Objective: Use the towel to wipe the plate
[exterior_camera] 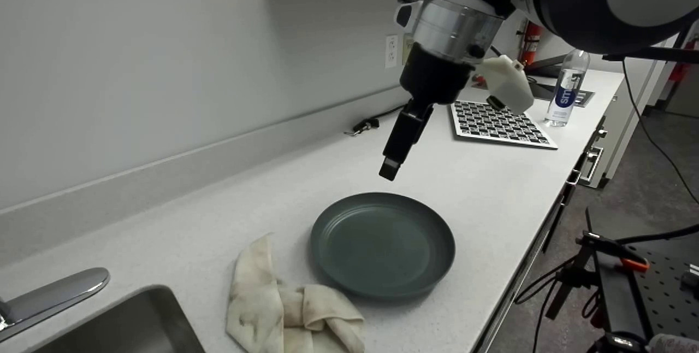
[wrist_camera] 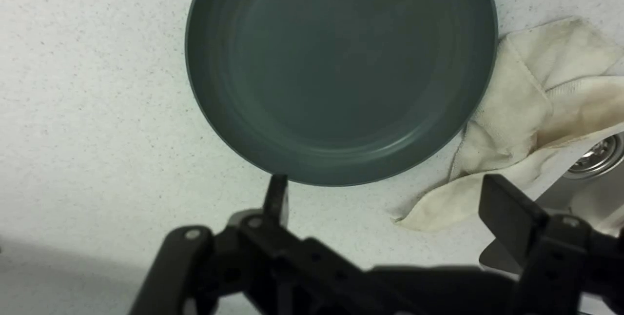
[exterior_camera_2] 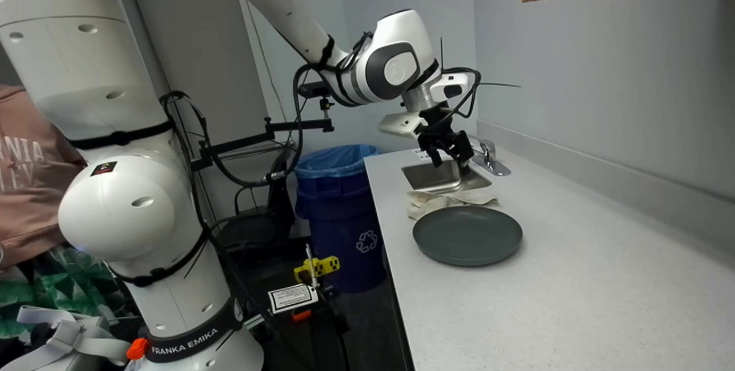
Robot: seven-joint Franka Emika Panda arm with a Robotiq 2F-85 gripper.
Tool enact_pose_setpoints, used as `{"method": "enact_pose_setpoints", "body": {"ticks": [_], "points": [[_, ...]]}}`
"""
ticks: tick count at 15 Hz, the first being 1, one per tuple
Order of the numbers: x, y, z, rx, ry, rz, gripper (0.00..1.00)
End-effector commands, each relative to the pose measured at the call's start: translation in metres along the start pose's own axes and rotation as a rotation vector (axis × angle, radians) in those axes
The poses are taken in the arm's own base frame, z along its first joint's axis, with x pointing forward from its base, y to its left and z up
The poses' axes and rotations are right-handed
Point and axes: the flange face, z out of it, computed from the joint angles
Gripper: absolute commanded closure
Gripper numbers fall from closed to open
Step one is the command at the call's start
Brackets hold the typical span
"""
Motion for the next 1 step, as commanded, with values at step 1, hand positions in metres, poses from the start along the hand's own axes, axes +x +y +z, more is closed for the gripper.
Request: {"method": "enact_pose_setpoints", "body": {"ticks": [1], "points": [[0.0001,0.0005,-0.0004,0.001,-0.001,-0.001,0.00]]}}
